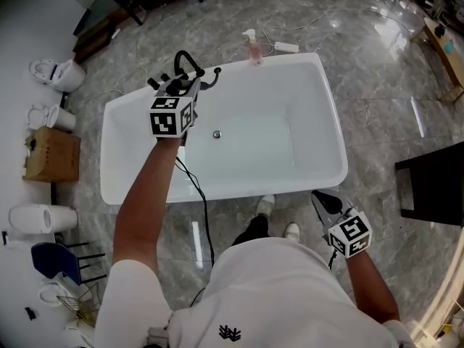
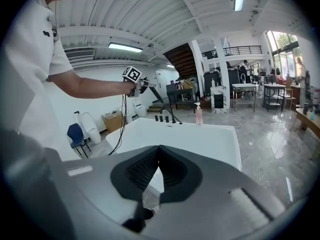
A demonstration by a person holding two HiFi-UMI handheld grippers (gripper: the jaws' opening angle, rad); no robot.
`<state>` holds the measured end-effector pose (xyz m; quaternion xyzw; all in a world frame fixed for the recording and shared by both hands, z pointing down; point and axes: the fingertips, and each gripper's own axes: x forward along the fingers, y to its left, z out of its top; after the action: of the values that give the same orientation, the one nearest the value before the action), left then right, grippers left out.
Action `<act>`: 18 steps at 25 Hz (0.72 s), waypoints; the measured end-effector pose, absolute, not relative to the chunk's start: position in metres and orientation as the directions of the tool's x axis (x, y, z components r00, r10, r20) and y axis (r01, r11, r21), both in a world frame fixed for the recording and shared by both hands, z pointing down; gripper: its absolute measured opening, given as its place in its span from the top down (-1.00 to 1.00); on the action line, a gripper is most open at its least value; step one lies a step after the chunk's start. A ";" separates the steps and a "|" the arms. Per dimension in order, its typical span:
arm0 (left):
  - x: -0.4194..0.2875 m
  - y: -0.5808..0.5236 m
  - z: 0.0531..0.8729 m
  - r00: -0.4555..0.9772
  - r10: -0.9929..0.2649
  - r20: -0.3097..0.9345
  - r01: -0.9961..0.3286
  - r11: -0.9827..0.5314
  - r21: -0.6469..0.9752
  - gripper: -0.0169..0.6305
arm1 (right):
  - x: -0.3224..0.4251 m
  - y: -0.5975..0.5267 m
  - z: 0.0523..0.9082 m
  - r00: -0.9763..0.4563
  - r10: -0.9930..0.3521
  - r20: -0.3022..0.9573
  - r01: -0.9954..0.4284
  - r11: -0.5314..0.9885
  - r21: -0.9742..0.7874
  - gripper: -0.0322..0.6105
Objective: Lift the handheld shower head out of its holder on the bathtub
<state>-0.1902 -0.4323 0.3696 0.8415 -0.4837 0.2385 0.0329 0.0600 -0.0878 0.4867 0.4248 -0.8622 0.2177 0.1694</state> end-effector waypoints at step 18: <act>-0.193 -0.308 0.319 0.425 -0.829 0.364 -0.835 -0.514 -0.197 0.53 | 0.057 -0.045 0.485 -0.647 -0.614 0.451 -0.750 0.619 -0.233 0.86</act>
<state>-0.1927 -0.3077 0.3194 0.8440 -0.4928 0.2115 0.0070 0.0569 -0.0450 0.4847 0.3858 -0.8843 0.2041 0.1660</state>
